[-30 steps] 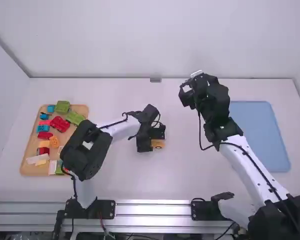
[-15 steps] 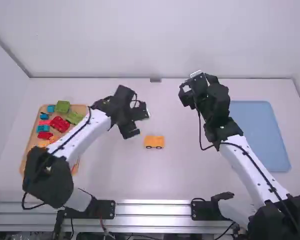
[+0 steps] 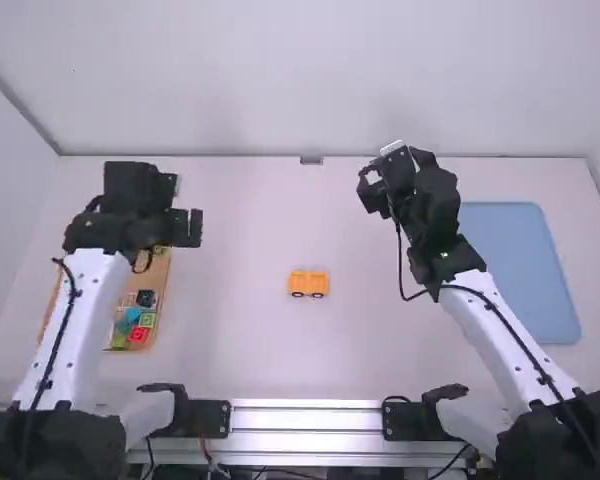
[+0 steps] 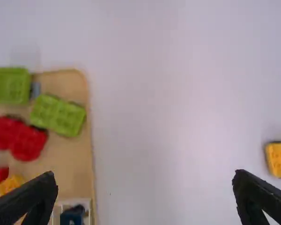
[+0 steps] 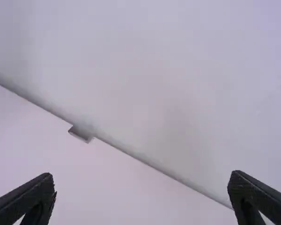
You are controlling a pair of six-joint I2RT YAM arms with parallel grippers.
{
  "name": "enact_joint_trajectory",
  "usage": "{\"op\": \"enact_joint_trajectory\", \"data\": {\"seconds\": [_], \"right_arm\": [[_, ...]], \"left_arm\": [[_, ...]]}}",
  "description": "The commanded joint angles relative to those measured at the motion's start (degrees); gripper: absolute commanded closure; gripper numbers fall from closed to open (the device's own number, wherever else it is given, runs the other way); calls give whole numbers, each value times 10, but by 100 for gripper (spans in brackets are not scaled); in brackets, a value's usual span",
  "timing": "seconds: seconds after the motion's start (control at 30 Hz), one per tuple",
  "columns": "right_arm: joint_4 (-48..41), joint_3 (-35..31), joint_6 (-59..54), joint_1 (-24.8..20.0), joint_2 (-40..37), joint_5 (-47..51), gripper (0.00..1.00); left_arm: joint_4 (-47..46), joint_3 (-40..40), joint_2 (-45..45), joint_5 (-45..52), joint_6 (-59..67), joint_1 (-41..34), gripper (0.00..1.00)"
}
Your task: Assemble lego blocks to make yellow taxi
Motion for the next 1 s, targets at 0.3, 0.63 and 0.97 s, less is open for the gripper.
{"op": "enact_joint_trajectory", "data": {"seconds": [0.3, 0.63, 0.97], "right_arm": [[5, 21, 1, 1, 3, 2, 2], [6, 21, 1, 1, 2, 2, 2], [6, 21, 1, 0, 3, 2, 2]], "left_arm": [[-85, 8, -8, -144, -289, 144, 1], [-129, 8, 13, -95, -292, 332, 1], [-133, 8, 102, 43, -292, 495, 1]]}}
